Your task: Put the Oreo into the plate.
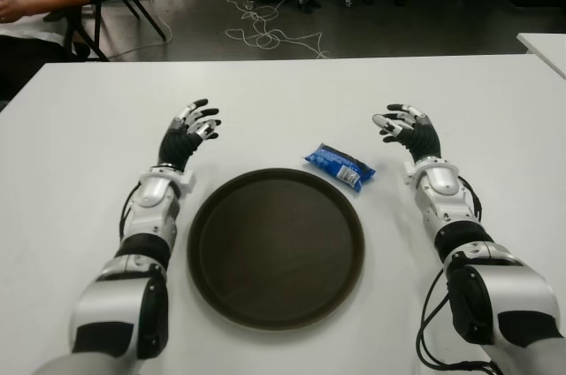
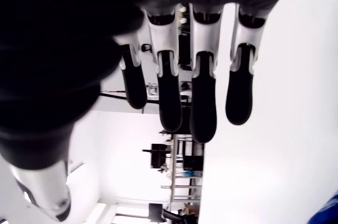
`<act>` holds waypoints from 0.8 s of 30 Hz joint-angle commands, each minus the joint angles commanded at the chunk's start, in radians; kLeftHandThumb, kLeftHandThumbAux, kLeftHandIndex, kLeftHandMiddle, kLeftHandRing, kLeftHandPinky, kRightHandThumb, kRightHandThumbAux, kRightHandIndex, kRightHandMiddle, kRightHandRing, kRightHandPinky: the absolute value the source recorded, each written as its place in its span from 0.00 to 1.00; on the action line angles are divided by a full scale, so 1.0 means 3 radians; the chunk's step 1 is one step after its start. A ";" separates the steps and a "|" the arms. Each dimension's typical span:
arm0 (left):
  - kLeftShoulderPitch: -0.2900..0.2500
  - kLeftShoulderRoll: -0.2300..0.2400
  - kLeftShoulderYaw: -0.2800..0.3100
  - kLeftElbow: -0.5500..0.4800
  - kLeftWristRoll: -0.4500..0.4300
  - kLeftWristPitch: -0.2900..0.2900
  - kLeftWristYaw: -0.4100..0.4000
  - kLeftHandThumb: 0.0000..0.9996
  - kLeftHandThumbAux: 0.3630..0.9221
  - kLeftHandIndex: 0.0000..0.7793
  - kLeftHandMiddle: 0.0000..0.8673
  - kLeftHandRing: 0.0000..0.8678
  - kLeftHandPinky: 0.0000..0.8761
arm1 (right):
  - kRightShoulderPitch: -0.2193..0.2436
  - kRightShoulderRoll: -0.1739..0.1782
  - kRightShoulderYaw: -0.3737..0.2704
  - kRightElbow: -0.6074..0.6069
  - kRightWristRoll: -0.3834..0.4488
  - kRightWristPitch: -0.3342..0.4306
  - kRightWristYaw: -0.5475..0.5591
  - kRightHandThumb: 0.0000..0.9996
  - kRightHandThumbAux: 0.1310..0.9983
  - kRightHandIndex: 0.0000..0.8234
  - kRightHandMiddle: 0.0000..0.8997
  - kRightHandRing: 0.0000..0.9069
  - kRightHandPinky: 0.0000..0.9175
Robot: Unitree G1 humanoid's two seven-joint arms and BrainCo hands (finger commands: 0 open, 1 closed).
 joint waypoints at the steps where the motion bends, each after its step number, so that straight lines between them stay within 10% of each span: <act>1: 0.0002 -0.0001 0.0001 -0.0002 -0.0002 -0.0007 -0.0005 0.04 0.63 0.24 0.30 0.30 0.33 | 0.0006 0.0001 0.0001 -0.0002 0.0004 -0.0035 0.0010 0.00 0.68 0.41 0.49 0.55 0.58; 24: 0.0010 -0.0001 -0.0020 -0.0008 0.0025 -0.0011 0.0047 0.03 0.63 0.24 0.30 0.30 0.33 | 0.0062 -0.0027 0.0131 -0.0018 -0.0144 -0.0403 -0.0120 0.00 0.73 0.41 0.46 0.51 0.53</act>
